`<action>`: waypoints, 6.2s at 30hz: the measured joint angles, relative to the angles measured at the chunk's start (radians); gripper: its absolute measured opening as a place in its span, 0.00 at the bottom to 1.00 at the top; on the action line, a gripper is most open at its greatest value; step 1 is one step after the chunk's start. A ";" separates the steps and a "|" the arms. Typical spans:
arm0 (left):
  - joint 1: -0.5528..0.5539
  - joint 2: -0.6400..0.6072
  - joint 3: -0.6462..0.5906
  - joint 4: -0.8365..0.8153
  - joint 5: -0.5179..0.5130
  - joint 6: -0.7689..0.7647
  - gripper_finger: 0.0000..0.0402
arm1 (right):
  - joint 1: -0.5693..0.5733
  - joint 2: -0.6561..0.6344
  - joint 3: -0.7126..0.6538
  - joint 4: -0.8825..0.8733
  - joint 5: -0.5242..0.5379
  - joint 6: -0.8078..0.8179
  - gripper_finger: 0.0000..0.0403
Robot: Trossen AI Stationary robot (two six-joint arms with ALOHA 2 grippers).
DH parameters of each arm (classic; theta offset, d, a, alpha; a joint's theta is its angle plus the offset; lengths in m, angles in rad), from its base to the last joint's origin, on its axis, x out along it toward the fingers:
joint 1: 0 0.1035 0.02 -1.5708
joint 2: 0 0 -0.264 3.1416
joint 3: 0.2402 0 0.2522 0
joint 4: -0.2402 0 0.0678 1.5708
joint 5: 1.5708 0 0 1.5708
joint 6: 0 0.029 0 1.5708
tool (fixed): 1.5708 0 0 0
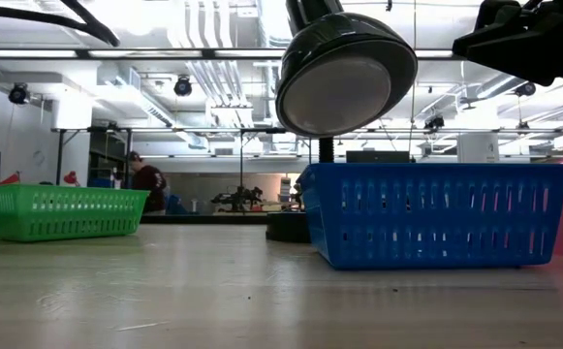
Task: Pick and place items into bin
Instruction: Put the black charger adapter into the blue bin
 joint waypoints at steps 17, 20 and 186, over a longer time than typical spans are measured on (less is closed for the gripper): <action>-0.011 0.001 -0.029 0.024 -0.015 0.035 0.47 | 0.000 0.000 0.000 0.000 0.000 0.000 0.28; -0.011 0.001 -0.035 0.023 -0.026 0.043 0.47 | 0.000 0.000 0.000 0.000 0.000 0.000 0.28; 0.338 0.268 -0.022 1.171 -0.955 1.557 0.39 | 0.000 0.000 0.000 -0.025 0.000 0.000 0.28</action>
